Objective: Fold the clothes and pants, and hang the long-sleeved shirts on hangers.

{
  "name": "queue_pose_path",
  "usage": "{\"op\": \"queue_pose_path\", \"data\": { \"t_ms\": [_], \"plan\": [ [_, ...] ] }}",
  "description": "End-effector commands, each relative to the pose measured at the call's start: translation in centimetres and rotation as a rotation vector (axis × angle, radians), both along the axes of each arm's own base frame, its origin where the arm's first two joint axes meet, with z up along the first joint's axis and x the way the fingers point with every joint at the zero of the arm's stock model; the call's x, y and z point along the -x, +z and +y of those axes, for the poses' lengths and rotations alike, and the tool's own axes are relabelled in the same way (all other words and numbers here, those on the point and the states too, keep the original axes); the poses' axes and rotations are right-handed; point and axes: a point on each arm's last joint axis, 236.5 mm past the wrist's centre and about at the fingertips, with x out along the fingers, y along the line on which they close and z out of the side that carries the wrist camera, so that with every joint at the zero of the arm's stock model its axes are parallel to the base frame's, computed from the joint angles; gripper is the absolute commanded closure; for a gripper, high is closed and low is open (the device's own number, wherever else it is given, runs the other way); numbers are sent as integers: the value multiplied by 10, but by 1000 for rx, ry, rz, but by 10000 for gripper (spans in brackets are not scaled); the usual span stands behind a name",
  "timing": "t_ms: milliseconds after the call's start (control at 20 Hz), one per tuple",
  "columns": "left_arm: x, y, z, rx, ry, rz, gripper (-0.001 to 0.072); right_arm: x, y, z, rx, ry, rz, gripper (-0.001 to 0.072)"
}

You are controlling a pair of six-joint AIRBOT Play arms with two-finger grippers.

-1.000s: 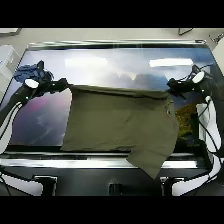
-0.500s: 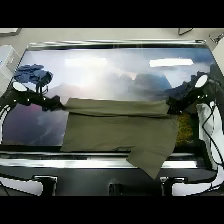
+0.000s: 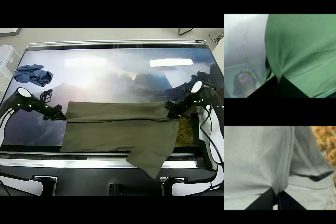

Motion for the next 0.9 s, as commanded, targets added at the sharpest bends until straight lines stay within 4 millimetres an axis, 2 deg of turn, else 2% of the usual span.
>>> {"op": "queue_pose_path", "data": {
  "t_ms": [0, 50, 100, 150, 200, 250, 350, 400, 450, 550, 650, 700, 750, 850],
  "plan": [
    [8, -8, -2, 6, -6, 35, 666, -1, -3, 1, -2, -14, 1, 662],
    [7, -6, -1, 6, -3, 32, 554, -1, -1, 0, 2, -11, 1, 591],
    [6, 0, 3, 10, 9, 41, 311, 0, 4, -1, 6, -2, -2, 431],
    [7, 9, 8, 20, 14, 56, 194, 2, 12, -7, 28, 39, -4, 326],
    [9, 20, 15, 31, 12, 63, 195, 8, 21, -18, 72, 84, 12, 250],
    [12, 31, 22, 40, 21, 75, 196, 20, 30, -33, 128, 121, 55, 208],
    [29, 41, 35, 22, 30, 100, 219, 58, 39, -45, 108, 120, 185, 197],
    [45, 38, 41, -9, 30, 119, 279, 81, 40, -49, 73, 103, 256, 145],
    [64, 30, 44, -35, 26, 138, 281, 100, 39, -54, 50, 78, 310, 145],
    [107, 4, 34, -46, 34, 173, 281, 129, 34, -58, 26, 27, 341, 146],
    [148, -20, 15, -13, 40, 188, 281, 143, 30, -55, 28, 10, 312, 147],
    [161, -26, 8, 5, 38, 190, 283, 146, 29, -53, 28, 15, 291, 147],
    [170, -30, 4, 13, 34, 193, 291, 148, 29, -51, 31, 14, 279, 149],
    [176, -32, 1, 23, 29, 202, 292, 149, 31, -50, 33, 15, 273, 154]
  ]
}}
